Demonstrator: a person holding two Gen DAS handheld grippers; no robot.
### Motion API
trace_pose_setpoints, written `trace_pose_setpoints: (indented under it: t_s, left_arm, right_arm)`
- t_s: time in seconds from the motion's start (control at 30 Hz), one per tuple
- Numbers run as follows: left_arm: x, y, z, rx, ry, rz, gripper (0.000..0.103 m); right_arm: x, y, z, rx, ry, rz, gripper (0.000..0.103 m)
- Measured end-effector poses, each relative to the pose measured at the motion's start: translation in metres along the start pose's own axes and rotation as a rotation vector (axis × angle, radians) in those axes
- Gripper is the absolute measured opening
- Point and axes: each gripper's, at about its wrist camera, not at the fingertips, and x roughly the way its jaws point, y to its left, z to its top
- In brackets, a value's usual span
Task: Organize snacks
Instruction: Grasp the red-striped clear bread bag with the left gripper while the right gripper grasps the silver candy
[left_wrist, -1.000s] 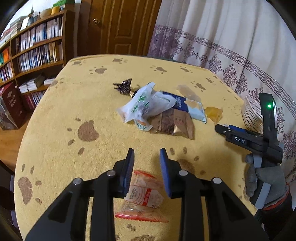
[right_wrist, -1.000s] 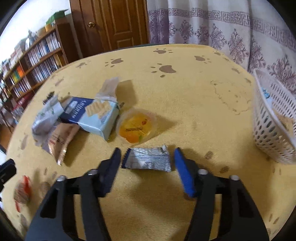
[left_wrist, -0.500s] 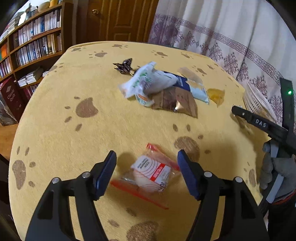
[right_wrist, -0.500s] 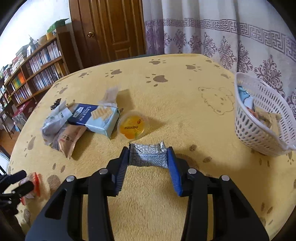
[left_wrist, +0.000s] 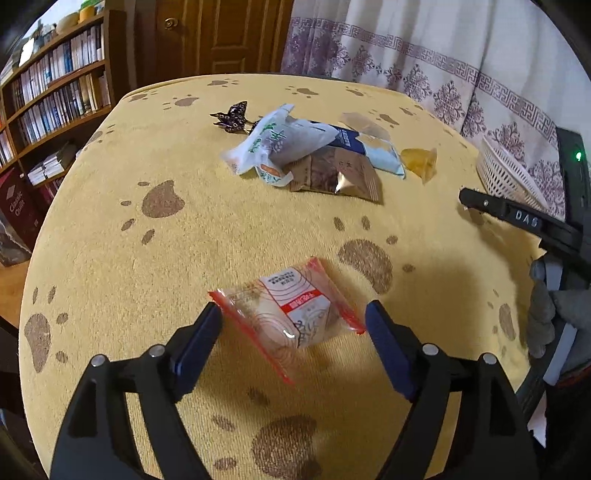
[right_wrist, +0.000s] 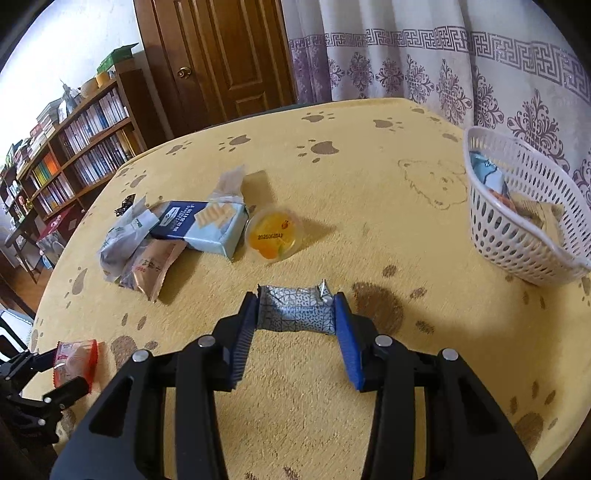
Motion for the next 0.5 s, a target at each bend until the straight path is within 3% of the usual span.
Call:
trace_pose_setpoints:
  t_s: [0.23, 0.5]
  left_arm:
    - [0.008, -0.003, 0.005, 0.018, -0.007, 0.031, 0.078]
    - [-0.001, -0.01, 0.004, 0.039, -0.035, 0.044, 0.043]
  right_arm:
    - [-0.006, -0.001, 0.0, 0.007, -0.01, 0.008, 0.043]
    - [-0.011, -0.005, -0.001, 0.017, -0.02, 0.011, 0.043]
